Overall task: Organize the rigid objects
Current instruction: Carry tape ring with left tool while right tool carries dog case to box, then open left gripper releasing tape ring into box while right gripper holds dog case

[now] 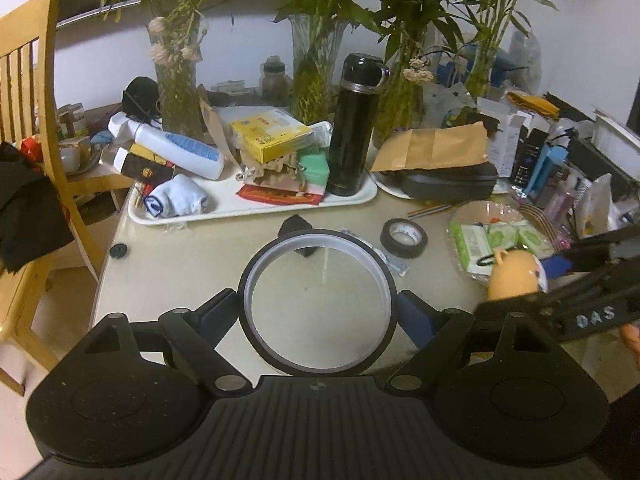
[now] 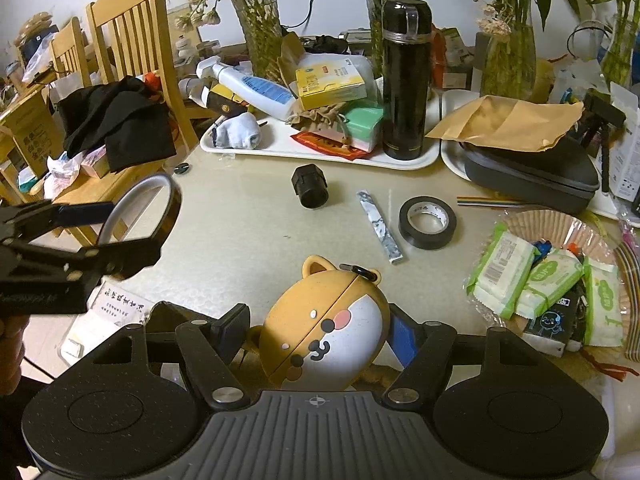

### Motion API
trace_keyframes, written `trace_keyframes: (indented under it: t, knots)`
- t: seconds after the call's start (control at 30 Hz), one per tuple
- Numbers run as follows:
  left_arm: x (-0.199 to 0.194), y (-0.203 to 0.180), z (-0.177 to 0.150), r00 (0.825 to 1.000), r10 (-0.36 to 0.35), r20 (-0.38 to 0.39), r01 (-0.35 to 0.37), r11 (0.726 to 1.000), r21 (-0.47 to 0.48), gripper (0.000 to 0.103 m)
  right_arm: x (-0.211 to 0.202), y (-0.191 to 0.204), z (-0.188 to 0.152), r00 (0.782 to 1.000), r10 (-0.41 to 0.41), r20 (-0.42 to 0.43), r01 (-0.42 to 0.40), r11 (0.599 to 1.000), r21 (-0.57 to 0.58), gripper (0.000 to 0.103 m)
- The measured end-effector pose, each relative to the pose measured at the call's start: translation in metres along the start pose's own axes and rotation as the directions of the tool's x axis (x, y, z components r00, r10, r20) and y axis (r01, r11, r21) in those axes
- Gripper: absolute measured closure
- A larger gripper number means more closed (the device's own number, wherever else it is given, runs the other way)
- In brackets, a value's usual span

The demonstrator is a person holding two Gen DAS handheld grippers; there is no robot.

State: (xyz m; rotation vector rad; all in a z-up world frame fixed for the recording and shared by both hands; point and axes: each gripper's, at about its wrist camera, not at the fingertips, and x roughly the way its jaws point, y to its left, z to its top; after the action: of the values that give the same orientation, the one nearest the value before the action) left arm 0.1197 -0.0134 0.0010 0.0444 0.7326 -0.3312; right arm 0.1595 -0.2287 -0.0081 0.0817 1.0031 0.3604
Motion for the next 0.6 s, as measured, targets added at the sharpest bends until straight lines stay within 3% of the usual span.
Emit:
trace_keyframes:
  t: [0.3,0.6]
  knots:
    - [-0.015,-0.013,-0.027,0.998,-0.042,-0.036,0.043,0.999,0.019,0.017,-0.010,0.005,-0.004,1.000,-0.005,0.011,0.005,1.000,-0.014,0.029]
    - [-0.007,-0.022,-0.050,0.988,-0.088,-0.130,0.093,0.995,0.034,0.016,-0.020,0.006,-0.013,1.000,-0.008,0.019,0.008,1.000,-0.009,0.029]
